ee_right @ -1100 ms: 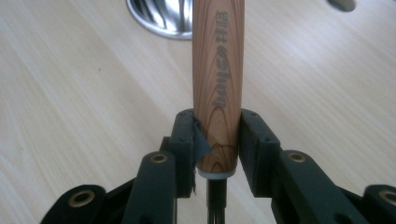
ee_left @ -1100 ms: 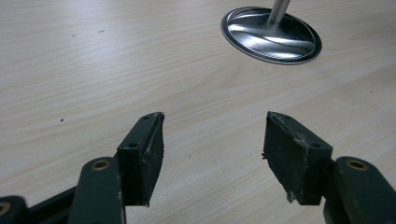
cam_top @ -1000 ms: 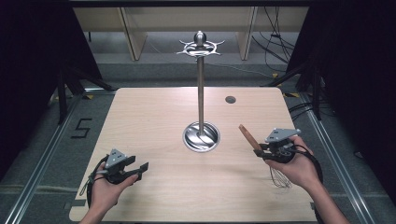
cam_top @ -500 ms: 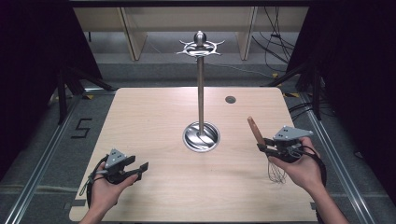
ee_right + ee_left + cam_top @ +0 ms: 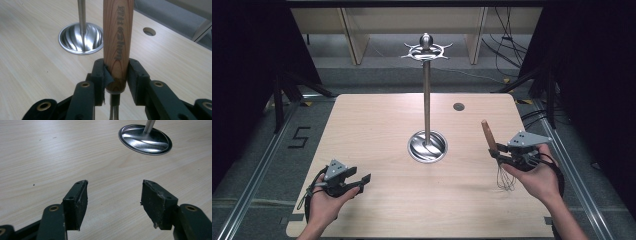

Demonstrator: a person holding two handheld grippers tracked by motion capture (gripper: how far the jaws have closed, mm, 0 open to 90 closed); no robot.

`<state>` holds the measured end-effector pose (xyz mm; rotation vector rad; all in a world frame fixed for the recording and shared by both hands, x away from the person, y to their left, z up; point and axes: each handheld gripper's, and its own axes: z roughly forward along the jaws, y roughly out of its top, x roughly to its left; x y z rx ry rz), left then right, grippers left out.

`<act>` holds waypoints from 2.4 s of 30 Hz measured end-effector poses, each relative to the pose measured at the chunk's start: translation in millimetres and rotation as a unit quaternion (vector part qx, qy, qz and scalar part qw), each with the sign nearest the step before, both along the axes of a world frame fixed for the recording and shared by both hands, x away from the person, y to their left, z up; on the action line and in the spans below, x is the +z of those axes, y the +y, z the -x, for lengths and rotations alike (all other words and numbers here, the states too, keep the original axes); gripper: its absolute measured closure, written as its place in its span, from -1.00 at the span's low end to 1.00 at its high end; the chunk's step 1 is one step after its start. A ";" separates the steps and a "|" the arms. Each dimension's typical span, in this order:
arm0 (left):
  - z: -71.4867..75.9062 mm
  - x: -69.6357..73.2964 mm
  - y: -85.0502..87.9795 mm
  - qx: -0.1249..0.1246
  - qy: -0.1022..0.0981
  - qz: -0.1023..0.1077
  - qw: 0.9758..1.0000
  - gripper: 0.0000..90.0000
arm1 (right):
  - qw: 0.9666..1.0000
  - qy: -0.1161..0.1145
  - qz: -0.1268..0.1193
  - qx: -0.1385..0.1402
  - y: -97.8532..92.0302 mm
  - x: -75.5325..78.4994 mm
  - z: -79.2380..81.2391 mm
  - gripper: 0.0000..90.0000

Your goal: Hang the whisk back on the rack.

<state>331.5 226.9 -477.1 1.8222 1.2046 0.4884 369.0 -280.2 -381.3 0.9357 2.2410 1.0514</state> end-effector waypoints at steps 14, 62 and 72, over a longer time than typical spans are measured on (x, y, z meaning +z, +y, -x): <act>-0.1 0.3 0.8 -0.002 0.000 -0.003 1.000 -0.17 | 1.000 -0.003 -0.018 -0.006 5.9 14.0 -1.7 0.55; -0.3 1.0 1.6 -0.001 -0.003 -0.001 1.000 -0.17 | 0.999 -0.042 -0.018 0.011 16.8 49.4 -13.2 0.55; -0.5 0.3 0.8 0.000 -0.003 0.002 1.000 -0.17 | 0.999 -0.022 -0.018 0.023 19.4 52.9 -13.4 0.55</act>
